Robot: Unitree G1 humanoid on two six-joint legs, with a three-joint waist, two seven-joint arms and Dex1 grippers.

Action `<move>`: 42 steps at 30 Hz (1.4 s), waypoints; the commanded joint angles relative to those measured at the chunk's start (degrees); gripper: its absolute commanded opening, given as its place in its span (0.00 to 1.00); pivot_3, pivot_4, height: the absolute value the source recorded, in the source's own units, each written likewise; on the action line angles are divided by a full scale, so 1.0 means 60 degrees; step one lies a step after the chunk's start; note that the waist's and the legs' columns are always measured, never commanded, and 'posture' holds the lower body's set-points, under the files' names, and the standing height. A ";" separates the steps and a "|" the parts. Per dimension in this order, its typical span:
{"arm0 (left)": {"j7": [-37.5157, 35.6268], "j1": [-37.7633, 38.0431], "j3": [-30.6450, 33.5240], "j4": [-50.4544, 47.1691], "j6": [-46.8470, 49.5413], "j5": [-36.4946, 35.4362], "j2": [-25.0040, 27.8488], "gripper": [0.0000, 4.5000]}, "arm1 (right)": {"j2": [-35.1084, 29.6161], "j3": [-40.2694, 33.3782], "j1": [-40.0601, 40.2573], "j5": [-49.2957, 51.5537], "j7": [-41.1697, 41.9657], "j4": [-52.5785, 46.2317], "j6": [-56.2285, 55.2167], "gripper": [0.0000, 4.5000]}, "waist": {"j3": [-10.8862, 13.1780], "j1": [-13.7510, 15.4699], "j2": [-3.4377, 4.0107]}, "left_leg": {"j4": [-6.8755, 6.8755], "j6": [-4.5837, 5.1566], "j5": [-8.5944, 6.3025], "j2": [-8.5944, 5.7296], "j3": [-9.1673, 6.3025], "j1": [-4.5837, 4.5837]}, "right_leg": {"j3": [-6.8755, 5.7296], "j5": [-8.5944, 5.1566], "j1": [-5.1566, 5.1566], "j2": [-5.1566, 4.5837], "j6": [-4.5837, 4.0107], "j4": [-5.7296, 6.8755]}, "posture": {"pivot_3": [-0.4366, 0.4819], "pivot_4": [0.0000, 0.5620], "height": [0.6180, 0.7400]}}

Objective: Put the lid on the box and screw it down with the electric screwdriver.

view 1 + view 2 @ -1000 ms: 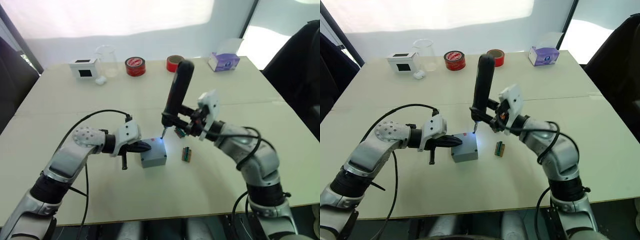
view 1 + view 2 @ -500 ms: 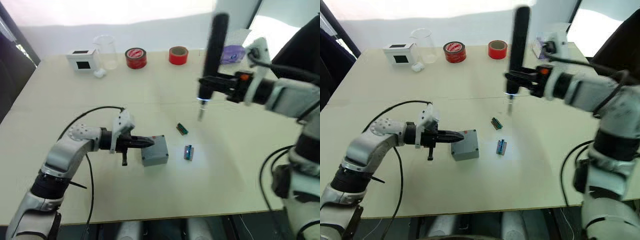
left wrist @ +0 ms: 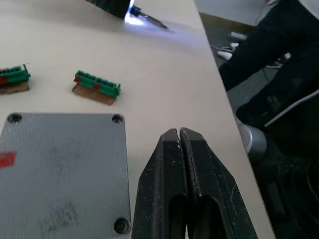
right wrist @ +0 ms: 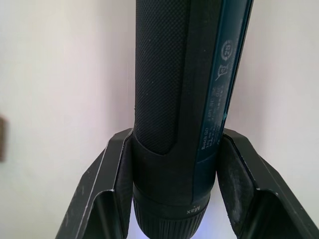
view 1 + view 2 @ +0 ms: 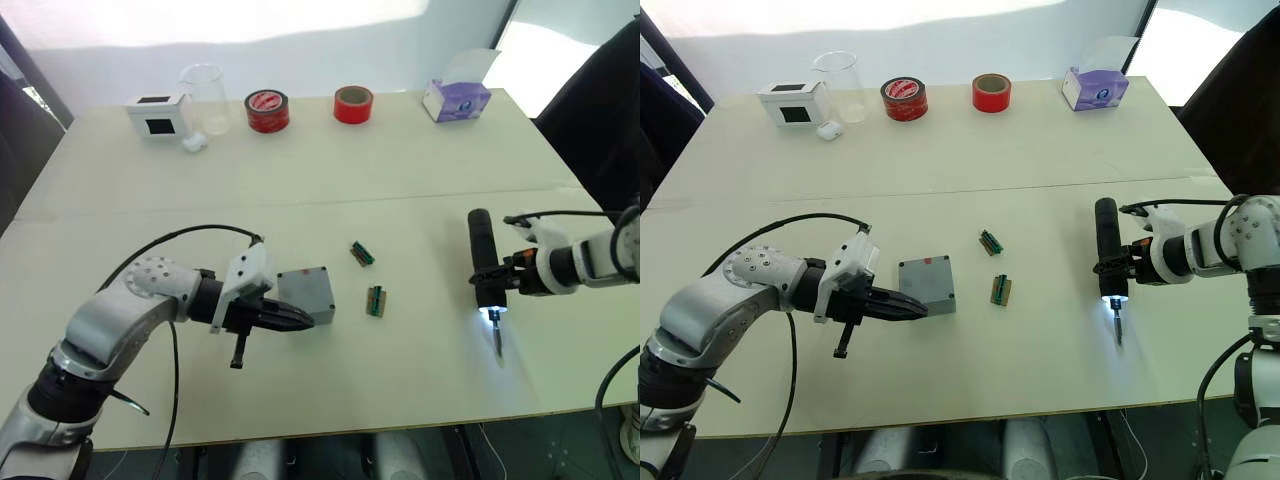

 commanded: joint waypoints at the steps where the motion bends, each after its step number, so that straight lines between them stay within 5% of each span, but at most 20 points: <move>1: 0.0296 0.0104 0.0232 -0.0518 0.0161 -0.0222 0.0119 0.00 | -0.0259 0.0468 -0.0417 -0.0788 0.0894 0.0275 -0.0467 0.41 | 0.0000 0.0000 0.0000 | 0.0004 0.0000 0.0000 0.0000 -0.0005 0.0002 | -0.0001 0.0000 0.0007 0.0002 0.0000 0.0001 | 0.48 0.27 1.00; 2: 0.0351 0.0159 0.0250 -0.0568 0.0175 -0.0211 0.0159 0.00 | -0.0275 0.0649 -0.0433 -0.0978 0.1088 0.0363 -0.0559 0.41 | -0.0001 -0.0007 -0.0001 | 0.0004 0.0000 0.0000 0.0000 -0.0005 0.0002 | -0.0001 0.0000 0.0007 0.0002 0.0000 0.0001 | 0.48 0.27 1.00; 4: 0.0459 0.0245 0.0294 -0.0630 0.0139 -0.0187 0.0213 0.00 | -0.0306 0.0974 -0.0461 -0.1347 0.1481 0.0458 -0.0742 0.63 | -0.0002 -0.0014 -0.0003 | 0.0006 -0.0009 0.0006 0.0000 -0.0005 0.0002 | -0.0001 0.0000 0.0009 0.0003 0.0000 -0.0001 | 0.48 0.27 1.00; 9: 0.0775 0.0279 0.0260 -0.0630 0.0112 0.0000 0.0385 0.00 | -0.0342 0.1346 -0.0546 -0.1917 0.2222 0.0556 -0.0941 0.99 | -0.0009 0.0019 -0.0016 | 0.0027 -0.0029 0.0017 0.0000 -0.0012 0.0012 | -0.0011 0.0001 0.0036 0.0003 0.0000 0.0000 | 0.48 0.27 1.00; 16: 0.1177 0.0166 0.1435 0.0255 0.0306 -0.0323 0.0596 0.00 | -0.0700 0.1338 -0.0688 -0.2771 0.3171 -0.0291 -0.2404 0.99 | -0.0007 0.0031 -0.0014 | 0.0137 -0.0003 0.0000 -0.0002 -0.0018 0.0002 | -0.0010 0.0009 0.0059 0.0003 0.0011 0.0041 | 0.48 0.27 1.00; 23: 0.1742 0.0262 0.1826 0.1265 -0.0073 0.0329 0.0763 0.00 | -0.1027 0.1092 -0.0909 -0.3113 0.4514 -0.2846 -0.4341 0.99 | -0.0003 -0.0030 -0.0007 | 0.0136 -0.0017 0.0007 0.0011 -0.0012 0.0002 | -0.0001 0.0000 0.0020 0.0014 0.0018 0.0119 | 0.48 0.27 1.00; 30: 0.2034 0.0422 0.0438 0.1756 -0.0942 0.1821 0.0424 0.00 | 0.0833 0.1098 0.1950 -0.1993 0.4560 -0.8173 -0.5650 0.99 | -0.0006 0.0083 -0.0020 | 0.0148 -0.0016 0.0006 0.0015 -0.0021 0.0001 | -0.0001 0.0000 0.0029 0.0016 0.0016 0.0136 | 0.48 0.27 1.00; 42: 0.1846 0.0142 -0.0555 0.2054 -0.1508 0.2580 -0.0283 0.00 | 0.2148 0.2122 0.2262 -0.2519 0.3978 -0.8162 -0.5301 0.99 | -0.0014 0.0195 -0.0033 | 0.0168 -0.0031 0.0015 0.0005 -0.0021 0.0008 | 0.0002 0.0009 0.0035 0.0015 0.0005 0.0152 | 0.48 0.27 1.00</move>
